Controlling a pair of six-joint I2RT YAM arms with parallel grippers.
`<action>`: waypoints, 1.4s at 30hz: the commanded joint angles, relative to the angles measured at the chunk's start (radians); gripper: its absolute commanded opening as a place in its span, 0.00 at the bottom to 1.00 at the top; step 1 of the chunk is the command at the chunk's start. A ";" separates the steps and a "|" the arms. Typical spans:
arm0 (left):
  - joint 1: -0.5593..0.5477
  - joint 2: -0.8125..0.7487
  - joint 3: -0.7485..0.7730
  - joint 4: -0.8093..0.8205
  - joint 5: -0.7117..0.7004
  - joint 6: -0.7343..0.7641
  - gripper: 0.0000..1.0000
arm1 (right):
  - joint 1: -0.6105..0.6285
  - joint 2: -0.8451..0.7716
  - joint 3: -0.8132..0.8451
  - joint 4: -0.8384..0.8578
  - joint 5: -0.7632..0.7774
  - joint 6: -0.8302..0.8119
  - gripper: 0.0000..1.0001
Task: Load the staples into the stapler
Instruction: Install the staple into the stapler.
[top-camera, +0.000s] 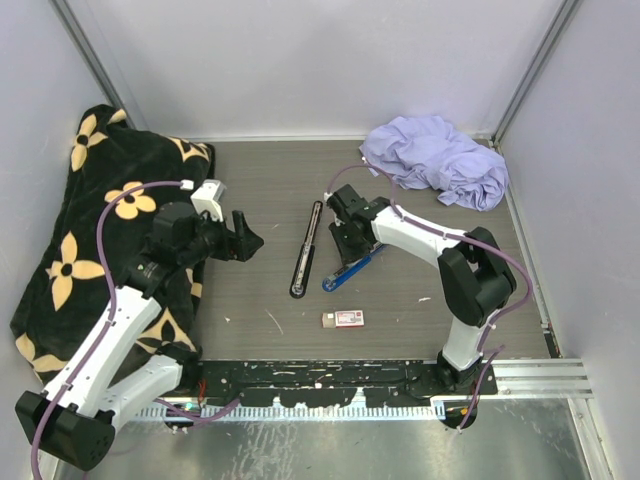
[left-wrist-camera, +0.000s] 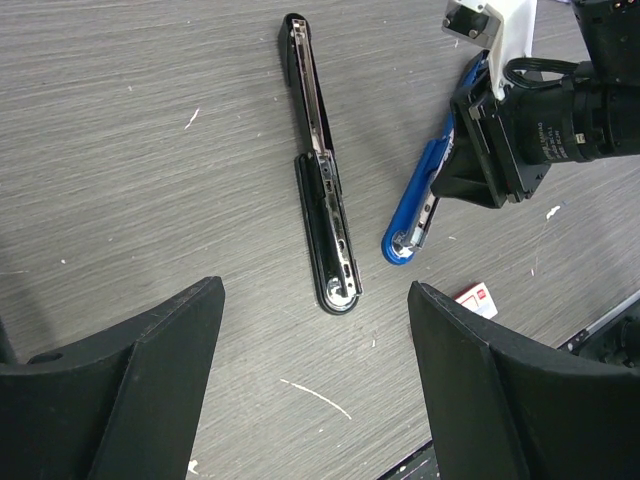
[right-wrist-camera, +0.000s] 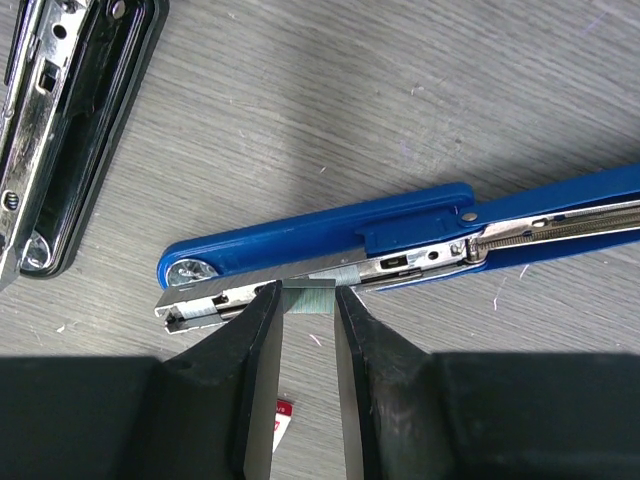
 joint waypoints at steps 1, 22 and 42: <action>0.006 0.005 0.009 0.019 0.006 0.006 0.77 | -0.003 -0.062 -0.010 0.020 -0.045 -0.023 0.25; 0.006 0.015 0.011 0.020 0.008 0.008 0.77 | 0.006 -0.069 -0.043 0.067 -0.078 -0.059 0.25; 0.005 0.027 0.013 0.023 0.011 0.009 0.77 | 0.016 -0.047 -0.059 0.079 -0.099 -0.120 0.25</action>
